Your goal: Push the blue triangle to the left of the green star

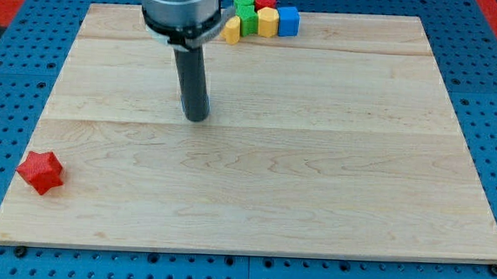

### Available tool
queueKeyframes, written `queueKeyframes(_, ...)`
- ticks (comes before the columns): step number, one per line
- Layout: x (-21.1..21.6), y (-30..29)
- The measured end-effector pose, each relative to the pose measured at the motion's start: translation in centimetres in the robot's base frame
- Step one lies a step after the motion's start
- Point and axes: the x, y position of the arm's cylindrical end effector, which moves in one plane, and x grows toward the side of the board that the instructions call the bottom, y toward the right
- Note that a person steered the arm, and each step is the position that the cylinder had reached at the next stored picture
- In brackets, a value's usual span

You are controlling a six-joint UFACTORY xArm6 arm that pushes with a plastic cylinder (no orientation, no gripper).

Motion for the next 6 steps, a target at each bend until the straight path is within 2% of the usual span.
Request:
queueKeyframes(2,-6.9,-0.5)
queueKeyframes(3,-8.2,-4.0)
queueKeyframes(4,-10.0,-4.8)
queueKeyframes(6,-16.7,1.1)
